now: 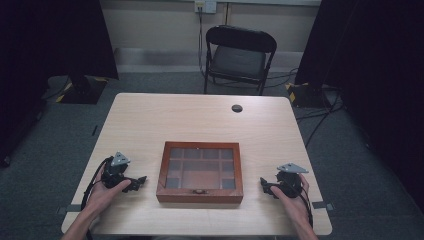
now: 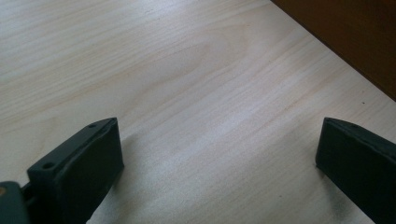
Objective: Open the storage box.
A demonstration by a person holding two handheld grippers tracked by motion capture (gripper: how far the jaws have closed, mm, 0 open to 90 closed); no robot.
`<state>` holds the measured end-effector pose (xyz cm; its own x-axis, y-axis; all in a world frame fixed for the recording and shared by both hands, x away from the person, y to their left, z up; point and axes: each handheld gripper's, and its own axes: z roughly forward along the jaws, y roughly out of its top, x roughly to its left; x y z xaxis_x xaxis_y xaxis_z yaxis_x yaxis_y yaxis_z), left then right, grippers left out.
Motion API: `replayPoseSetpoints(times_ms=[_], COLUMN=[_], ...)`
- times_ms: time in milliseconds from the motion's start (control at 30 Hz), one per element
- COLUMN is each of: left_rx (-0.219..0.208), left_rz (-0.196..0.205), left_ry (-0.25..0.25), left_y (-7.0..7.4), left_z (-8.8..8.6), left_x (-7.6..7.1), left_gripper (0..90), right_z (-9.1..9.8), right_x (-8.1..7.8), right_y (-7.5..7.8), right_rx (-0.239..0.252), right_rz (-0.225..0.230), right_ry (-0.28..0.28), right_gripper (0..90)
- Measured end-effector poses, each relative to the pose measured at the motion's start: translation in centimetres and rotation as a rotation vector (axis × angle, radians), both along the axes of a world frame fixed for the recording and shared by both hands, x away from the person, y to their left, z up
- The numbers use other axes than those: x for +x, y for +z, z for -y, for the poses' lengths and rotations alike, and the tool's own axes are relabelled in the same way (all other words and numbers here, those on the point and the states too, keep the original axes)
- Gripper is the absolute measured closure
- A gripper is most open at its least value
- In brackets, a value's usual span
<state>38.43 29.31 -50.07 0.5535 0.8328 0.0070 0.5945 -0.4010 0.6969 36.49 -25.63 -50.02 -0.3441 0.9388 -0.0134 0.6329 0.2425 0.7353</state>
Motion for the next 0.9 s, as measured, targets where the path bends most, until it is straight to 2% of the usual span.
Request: replayPoseSetpoints(times_ms=[233, 333, 367, 433, 533, 567, 700, 833, 900], left_rx=[0.007, -0.004, 0.014, 0.023, 0.010, -0.009, -0.020, -0.071, -0.078], left_rz=[-0.009, 0.009, 0.017, 0.012, 0.023, 0.020, 0.024, 0.022, 0.029], left_ry=[0.004, 0.009, 0.009, -0.002, 0.004, 0.010, 0.001, -0.009, -0.019], left_y=[0.3, 0.5, 0.5, 0.7, 1.0, 1.1, 1.7, 2.3, 2.6], left_z=[0.0, -0.1, -0.1, -0.1, 0.0, 0.0, -0.1, 0.1, 0.2], left_x=[0.0, -0.1, -0.1, -0.2, -0.3, -0.4, -0.5, -0.8, -1.0], left_gripper=[4.4, 17.7, 17.2, 16.4, 17.5, 18.4, 20.6, 21.0, 21.0], right_z=[0.0, 0.0, 0.0, 0.0, 0.0, 0.0, 0.0, 0.0, 0.0], right_x=[0.0, 0.0, 0.0, 0.0, 0.0, 0.0, 0.0, 0.0, 0.0], right_y=[0.0, 0.0, 0.0, 0.0, 0.0, 0.0, 0.0, 0.0, 0.0], right_rx=[0.000, 0.000, 0.000, 0.000, 0.000, 0.000, 0.000, 0.000, 0.000], right_rz=[0.000, 0.000, -0.001, 0.000, 0.000, -0.001, 0.000, -0.001, 0.000], right_ry=[0.000, 0.000, 0.000, 0.000, 0.000, -0.001, 0.000, -0.001, 0.000], right_gripper=[12.5, 12.5, 12.5, 12.5, 12.5, 12.5, 12.5, 12.5, 12.5])
